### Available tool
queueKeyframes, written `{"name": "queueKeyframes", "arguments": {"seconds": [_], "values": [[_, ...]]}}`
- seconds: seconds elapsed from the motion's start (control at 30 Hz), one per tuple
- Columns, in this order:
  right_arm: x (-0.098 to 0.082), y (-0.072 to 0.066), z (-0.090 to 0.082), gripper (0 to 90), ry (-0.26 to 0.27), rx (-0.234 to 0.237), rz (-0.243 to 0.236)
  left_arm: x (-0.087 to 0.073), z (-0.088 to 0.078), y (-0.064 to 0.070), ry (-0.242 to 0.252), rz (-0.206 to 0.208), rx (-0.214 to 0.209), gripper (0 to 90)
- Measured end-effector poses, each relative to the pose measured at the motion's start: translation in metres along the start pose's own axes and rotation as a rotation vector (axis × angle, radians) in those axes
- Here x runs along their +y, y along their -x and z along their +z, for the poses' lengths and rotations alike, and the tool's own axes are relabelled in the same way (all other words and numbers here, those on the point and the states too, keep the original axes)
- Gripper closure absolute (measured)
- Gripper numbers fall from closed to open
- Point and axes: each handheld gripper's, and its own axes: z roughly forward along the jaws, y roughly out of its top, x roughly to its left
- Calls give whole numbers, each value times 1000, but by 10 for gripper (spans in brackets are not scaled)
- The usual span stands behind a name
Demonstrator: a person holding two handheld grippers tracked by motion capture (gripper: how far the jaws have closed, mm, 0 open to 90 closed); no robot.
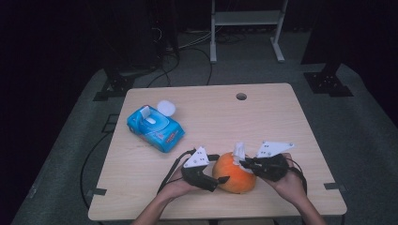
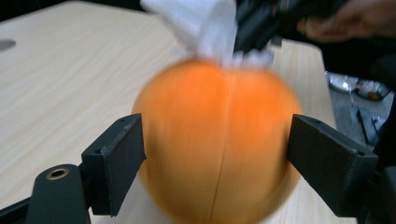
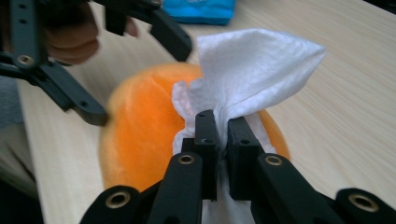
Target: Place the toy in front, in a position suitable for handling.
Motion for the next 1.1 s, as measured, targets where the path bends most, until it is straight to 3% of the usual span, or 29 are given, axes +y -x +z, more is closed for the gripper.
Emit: {"name": "queueKeyframes", "arguments": {"seconds": [0.07, 0.17, 0.27, 0.37, 0.43, 0.5, 0.6, 0.73, 0.93, 1.03, 1.1], "values": [[4, -9, 4, 837, 15, 30, -8, -1, 2, 2, -16, 24, 4, 212], [8, -19, 7, 837, 14, 20, -58, -8, -1, -1, -41, 27, 6, 279], [5, -10, 4, 837, 9, 9, -31, -13, -3, -10, -64, 0, 17, 307], [-2, 1, 0, 838, 8, 9, 28, -19, -6, -18, -59, -41, 9, 302], [-2, -1, 0, 837, 20, 20, 39, -15, -6, -15, -62, -26, 7, 282], [2, -7, 2, 836, 27, 31, 14, -11, -6, -12, -44, -16, 0, 240], [5, -15, 9, 834, 40, 84, 11, -7, -4, -6, -42, 26, -4, 260], [3, -11, 9, 836, 31, 73, 12, -12, -6, -10, -65, 27, 14, 351], [-9, 7, 1, 837, 10, 17, 53, -19, -9, -19, -70, -15, 13, 354], [-10, 7, -1, 837, 14, 10, 63, -15, -11, -18, -65, -23, 10, 322], [-8, 3, 2, 836, 7, 1, 39, -7, -14, -14, -29, -7, 4, 298]]}}
